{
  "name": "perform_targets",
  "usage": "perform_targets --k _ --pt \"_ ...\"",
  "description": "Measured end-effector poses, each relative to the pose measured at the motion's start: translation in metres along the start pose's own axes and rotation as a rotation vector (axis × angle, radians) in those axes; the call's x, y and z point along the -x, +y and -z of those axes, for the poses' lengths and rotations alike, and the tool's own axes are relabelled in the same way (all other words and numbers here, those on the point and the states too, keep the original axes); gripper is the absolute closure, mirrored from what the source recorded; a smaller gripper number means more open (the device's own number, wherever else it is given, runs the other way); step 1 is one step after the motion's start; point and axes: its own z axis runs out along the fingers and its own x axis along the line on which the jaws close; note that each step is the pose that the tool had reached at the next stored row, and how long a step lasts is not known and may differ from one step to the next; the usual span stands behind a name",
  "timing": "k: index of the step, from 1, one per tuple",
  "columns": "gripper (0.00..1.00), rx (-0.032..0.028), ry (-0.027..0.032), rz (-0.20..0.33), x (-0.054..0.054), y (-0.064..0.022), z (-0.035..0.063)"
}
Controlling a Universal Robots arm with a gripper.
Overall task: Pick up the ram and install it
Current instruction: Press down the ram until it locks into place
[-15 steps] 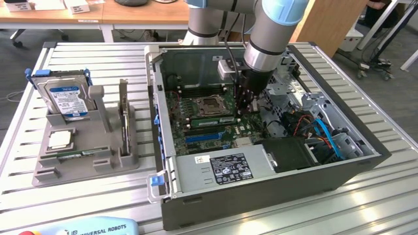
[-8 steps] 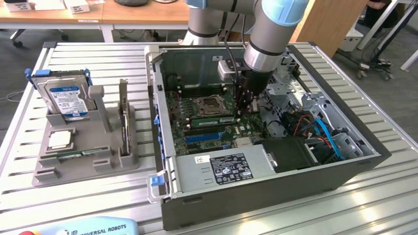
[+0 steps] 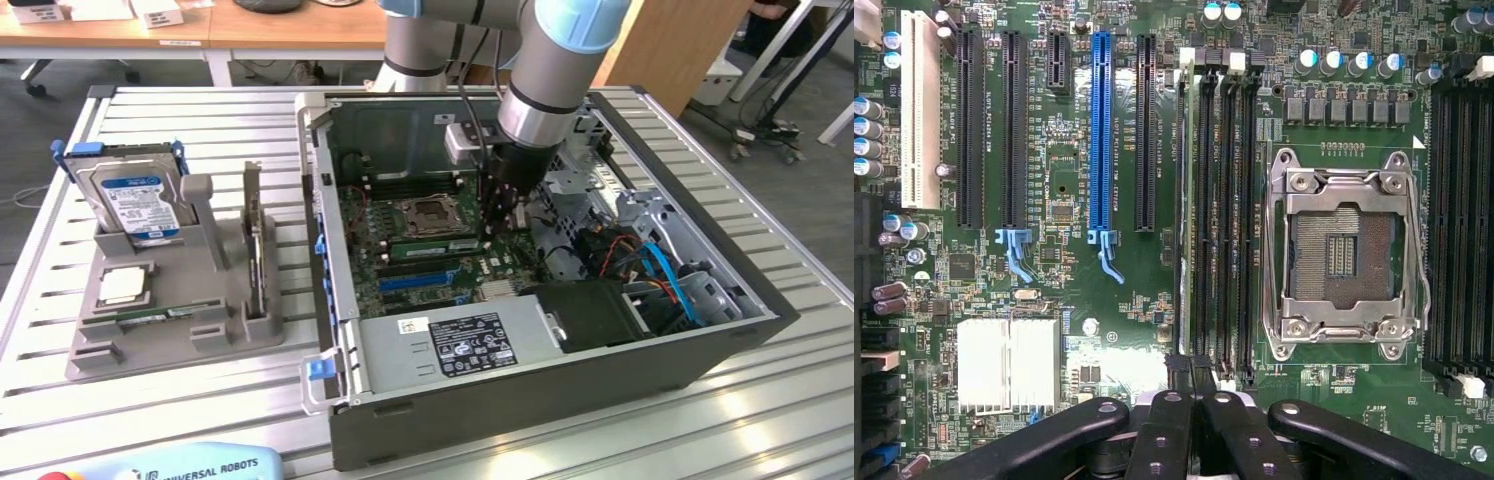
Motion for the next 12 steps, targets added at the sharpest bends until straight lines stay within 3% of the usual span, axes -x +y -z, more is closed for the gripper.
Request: perform_targets --k 12 --pt "0.9 0.0006 0.0013 0.0 0.0 0.0005 0.0188"
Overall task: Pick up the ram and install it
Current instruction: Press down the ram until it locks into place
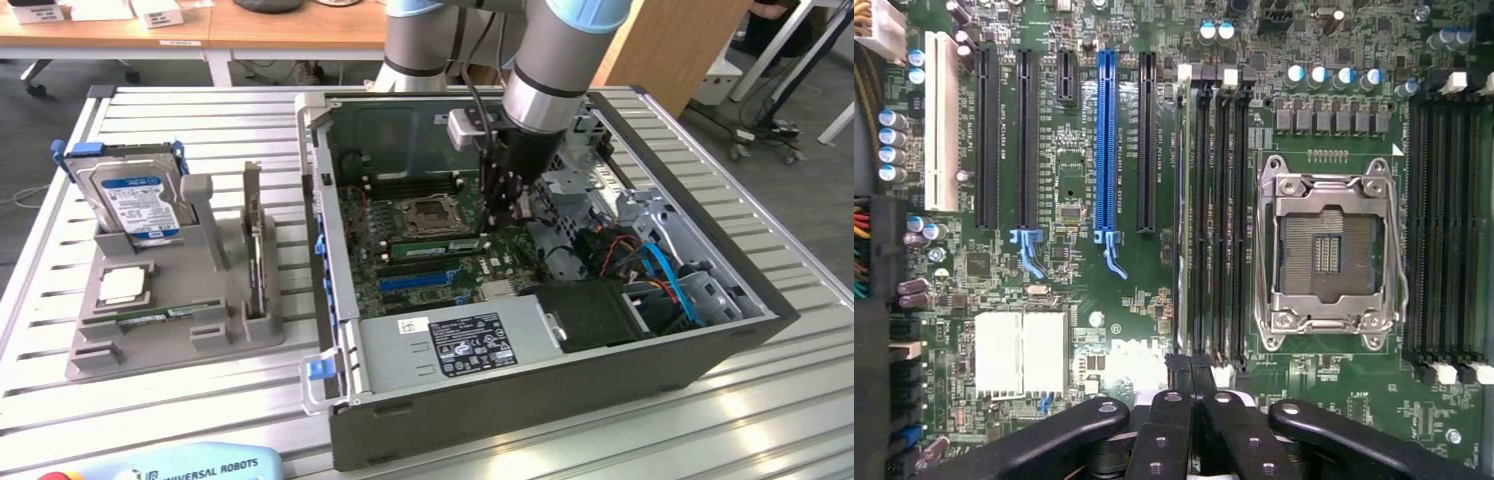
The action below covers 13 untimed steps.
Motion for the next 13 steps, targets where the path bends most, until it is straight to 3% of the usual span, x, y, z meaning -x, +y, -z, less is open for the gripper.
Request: perform_targets --k 9,13 --pt "0.9 0.0 0.0001 0.0 0.0 0.0002 0.002" --pt "0.9 0.0 0.0002 0.0 0.0 0.0069 0.0017"
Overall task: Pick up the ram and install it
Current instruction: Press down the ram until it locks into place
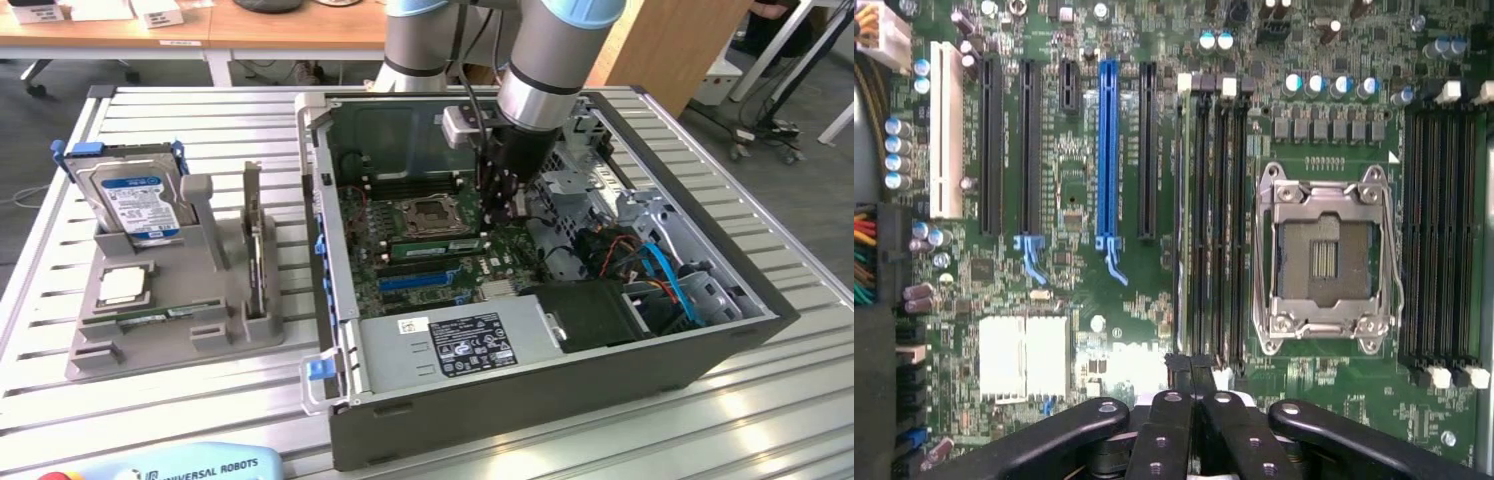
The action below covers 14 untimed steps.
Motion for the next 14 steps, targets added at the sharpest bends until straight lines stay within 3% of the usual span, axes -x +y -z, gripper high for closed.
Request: perform_targets --k 14 --pt "0.9 0.0 0.0 0.0 0.001 0.0329 -0.0015"
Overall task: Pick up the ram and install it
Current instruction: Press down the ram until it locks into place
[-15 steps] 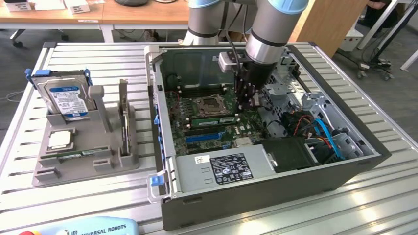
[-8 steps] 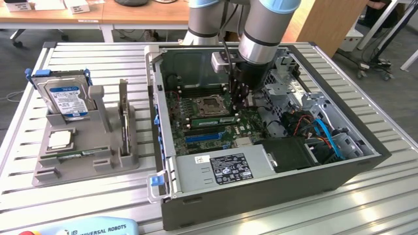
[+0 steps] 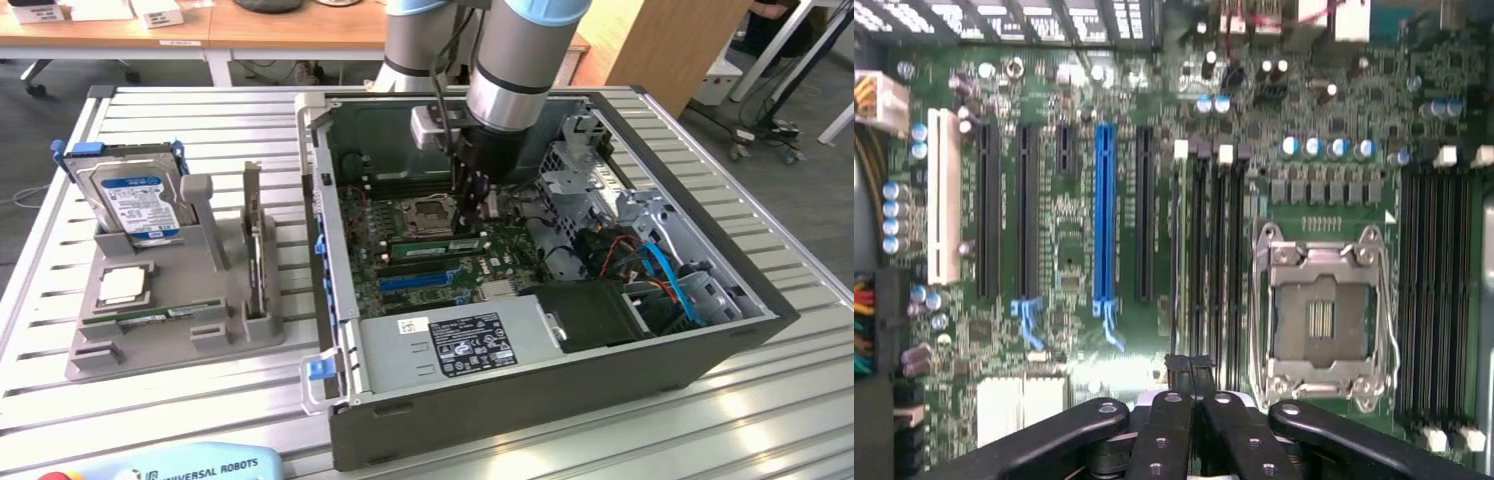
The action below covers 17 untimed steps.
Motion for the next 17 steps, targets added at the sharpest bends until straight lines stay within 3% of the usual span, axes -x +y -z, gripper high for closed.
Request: perform_targets --k 17 --pt "0.9 0.0 0.0 0.0 0.0 0.0445 -0.0022"
